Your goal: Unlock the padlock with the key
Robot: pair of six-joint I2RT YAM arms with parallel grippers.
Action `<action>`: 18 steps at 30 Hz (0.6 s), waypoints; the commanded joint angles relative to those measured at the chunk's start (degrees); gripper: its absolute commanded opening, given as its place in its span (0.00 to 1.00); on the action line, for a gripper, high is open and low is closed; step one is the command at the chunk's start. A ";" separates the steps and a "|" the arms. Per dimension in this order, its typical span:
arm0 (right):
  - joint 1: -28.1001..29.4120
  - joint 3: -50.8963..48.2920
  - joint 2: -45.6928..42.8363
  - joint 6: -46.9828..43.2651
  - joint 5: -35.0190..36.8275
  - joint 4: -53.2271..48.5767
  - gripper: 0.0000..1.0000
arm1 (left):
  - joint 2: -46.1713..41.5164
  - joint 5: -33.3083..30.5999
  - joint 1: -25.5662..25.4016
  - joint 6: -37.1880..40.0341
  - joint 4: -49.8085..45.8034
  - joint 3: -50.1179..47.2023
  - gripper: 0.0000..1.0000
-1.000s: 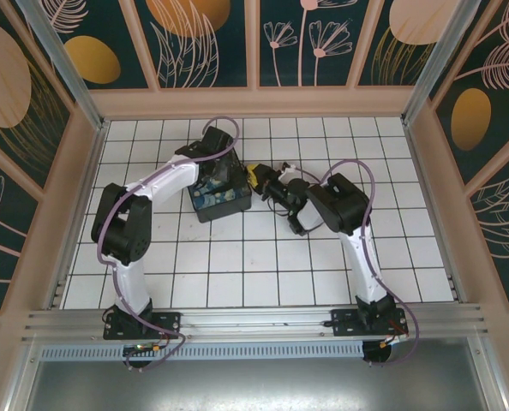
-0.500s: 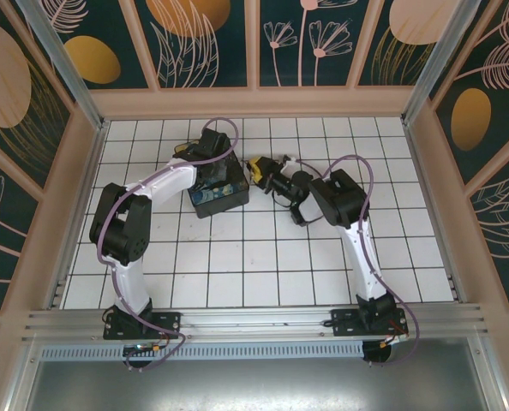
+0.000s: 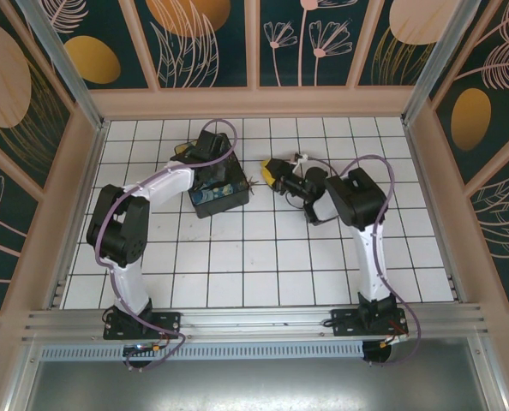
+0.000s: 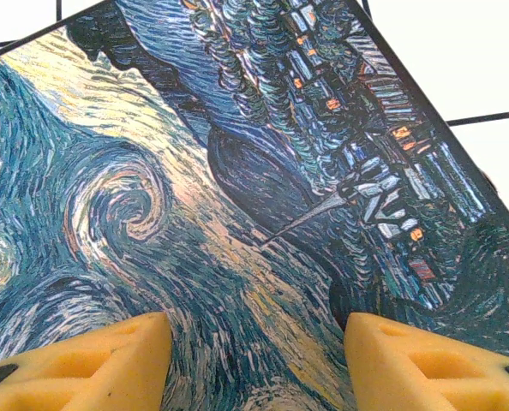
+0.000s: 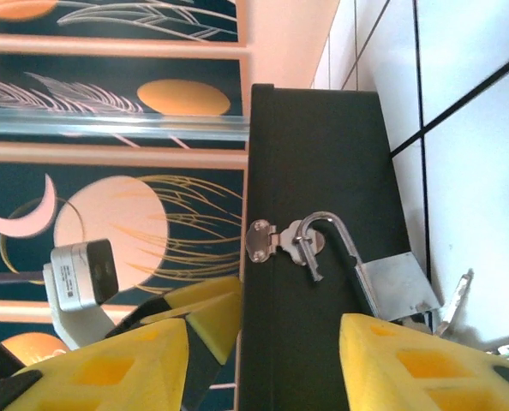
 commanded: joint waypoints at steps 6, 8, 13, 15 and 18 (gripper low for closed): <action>0.41 10.97 -10.42 -36.13 -1.83 -41.54 0.37 | -2.23 1.02 1.20 -0.55 -8.09 -5.71 0.62; 0.93 11.14 -9.29 -33.25 -5.40 -38.28 0.34 | -6.00 1.85 1.29 -2.96 -8.80 -5.67 0.66; 6.17 11.90 -9.76 -34.28 -8.00 -40.23 0.39 | -12.05 3.08 3.13 -6.87 -13.70 -3.13 0.77; 7.81 11.40 -10.26 -33.66 -7.48 -40.67 0.40 | -12.96 3.12 4.42 -7.79 -14.89 -3.05 0.78; 10.43 9.69 -11.58 -34.03 -5.81 -43.04 0.40 | -13.55 0.65 5.88 -9.23 -17.17 -4.56 0.79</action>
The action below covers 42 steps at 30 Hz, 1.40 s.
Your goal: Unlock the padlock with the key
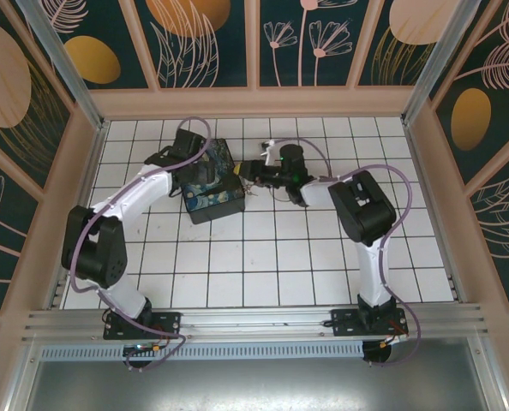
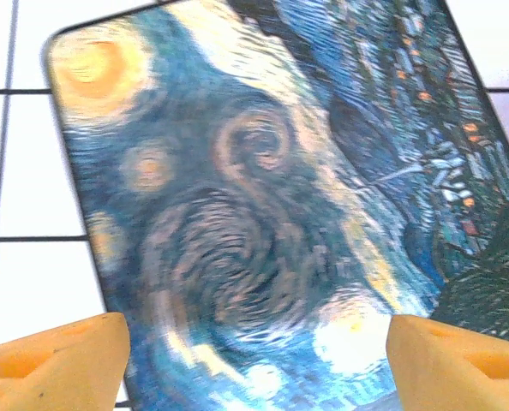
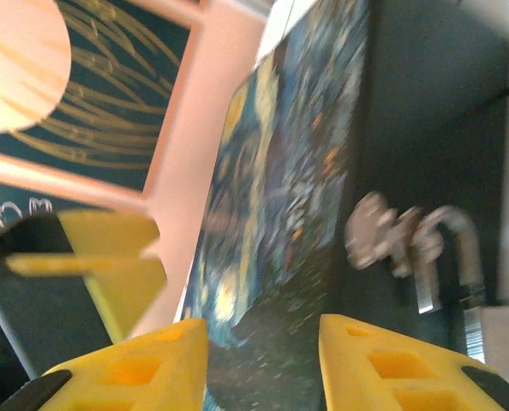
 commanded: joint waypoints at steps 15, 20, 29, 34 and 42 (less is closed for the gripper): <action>14.70 -7.40 -8.18 5.11 0.57 2.04 0.40 | -4.67 -3.03 6.61 -3.67 -1.57 -8.19 0.80; 10.56 -12.82 -13.13 1.83 4.46 0.44 0.43 | -2.57 -1.33 6.79 -2.12 -1.04 -6.60 0.79; 6.49 -20.58 -20.89 -15.95 16.14 -17.37 0.54 | -1.49 -0.49 6.82 -0.94 -0.54 -5.80 0.78; 9.01 -16.47 -15.98 -24.08 19.84 -23.51 0.56 | -0.96 -0.38 6.83 -0.69 -0.51 -5.45 0.77; 12.65 -13.03 -12.03 -25.65 21.83 -21.73 0.58 | -0.42 0.55 6.79 -0.43 -0.63 -4.46 0.76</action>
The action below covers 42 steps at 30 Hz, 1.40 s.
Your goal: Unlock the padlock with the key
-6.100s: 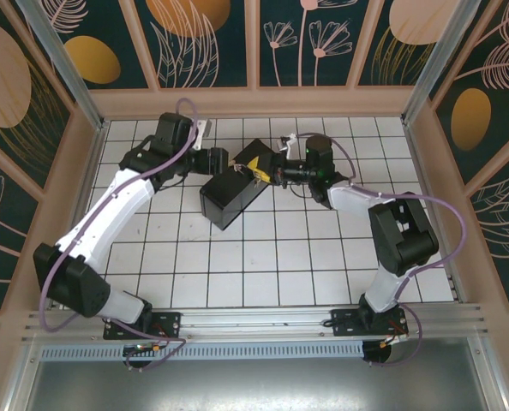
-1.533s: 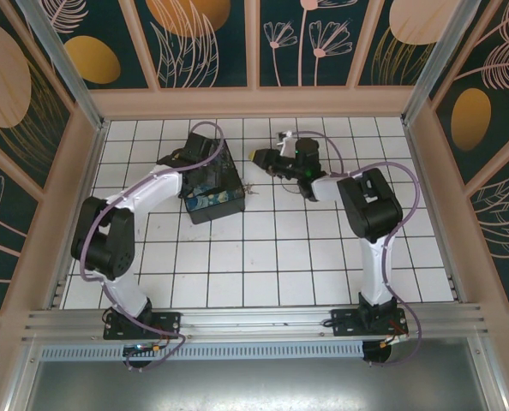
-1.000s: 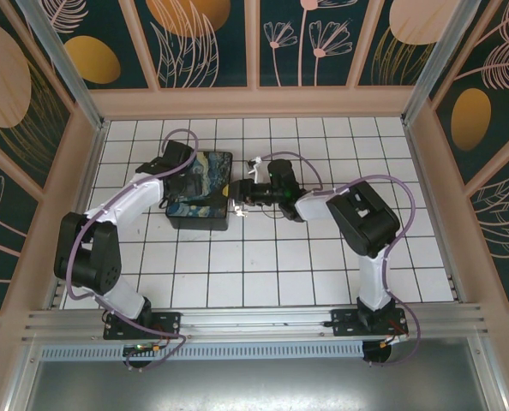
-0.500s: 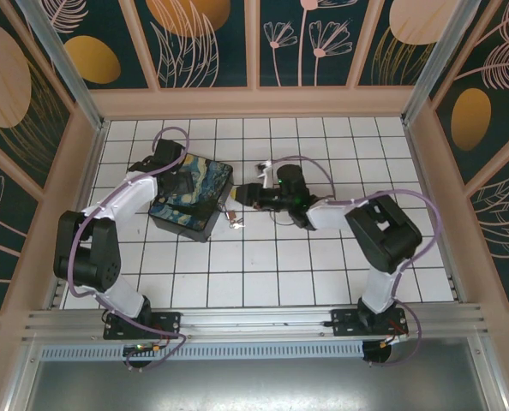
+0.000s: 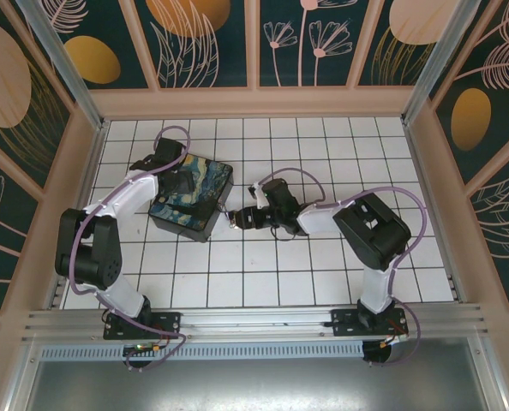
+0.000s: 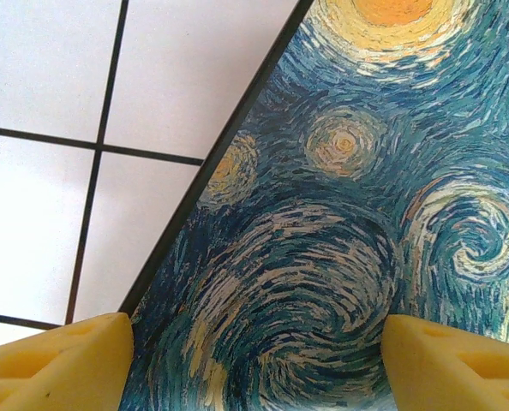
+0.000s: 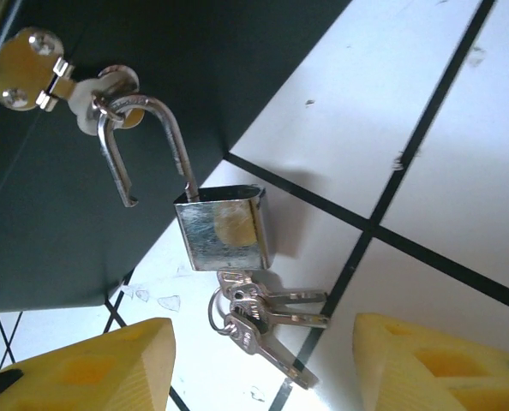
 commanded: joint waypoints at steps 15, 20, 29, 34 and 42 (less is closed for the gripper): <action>3.75 11.31 8.36 -6.13 7.43 -5.61 0.59 | 1.10 1.83 -0.12 1.98 0.58 2.36 0.76; 3.82 13.12 9.99 -7.82 8.02 -7.33 0.52 | 1.41 1.74 -0.08 2.31 0.49 2.63 0.76; 4.71 11.95 10.36 -8.81 8.60 -6.62 0.46 | 1.91 1.47 -0.08 2.59 0.43 2.98 0.76; 4.47 10.98 9.53 -6.73 6.56 -4.48 0.33 | 2.03 1.82 -0.10 2.42 0.58 2.97 0.76; 1.47 4.37 3.88 9.90 -5.36 13.96 0.28 | 2.37 3.56 -0.10 2.49 0.94 1.92 0.75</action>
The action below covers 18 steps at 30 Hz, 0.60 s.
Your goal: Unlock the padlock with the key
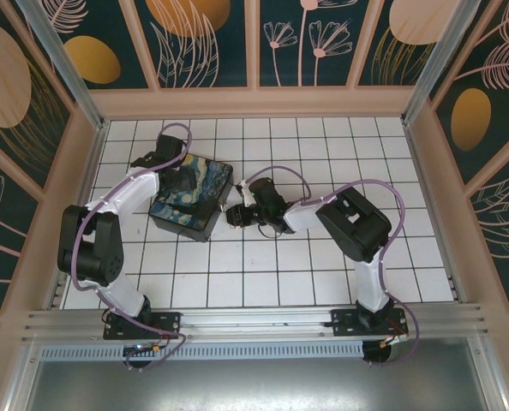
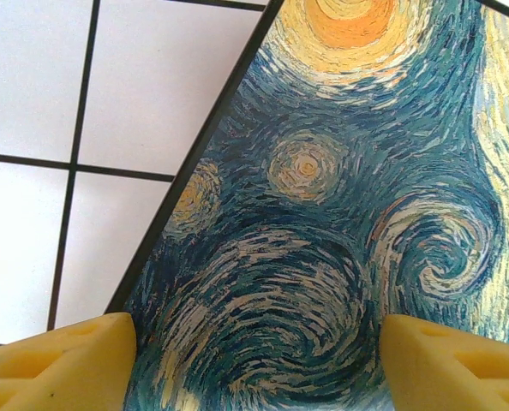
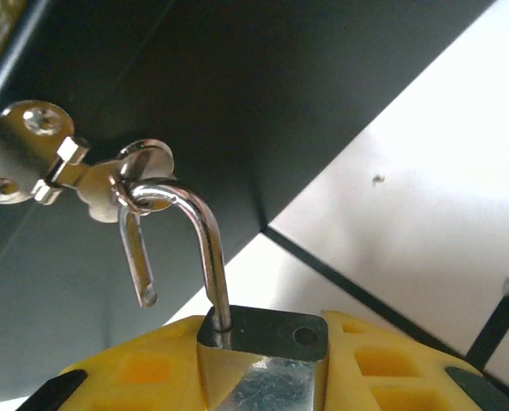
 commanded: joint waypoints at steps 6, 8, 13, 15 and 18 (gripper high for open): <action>-1.57 -3.97 -4.12 15.71 -10.52 18.39 0.27 | 0.53 1.24 -0.09 1.06 0.52 0.35 0.75; -2.35 -6.16 -5.08 19.40 -11.54 23.61 0.27 | 0.50 1.56 -0.05 1.13 0.60 0.26 0.75; -3.21 -8.85 -6.35 25.38 -11.09 30.86 0.27 | 0.83 3.02 -0.14 1.50 0.69 -0.12 0.73; -3.30 -8.89 -5.64 27.35 -10.89 32.58 0.27 | 0.62 3.81 -0.29 1.55 0.78 -0.60 0.72; -3.50 -8.70 -3.91 31.33 -10.00 35.64 0.25 | 0.39 3.98 -1.42 2.15 0.38 -0.79 0.72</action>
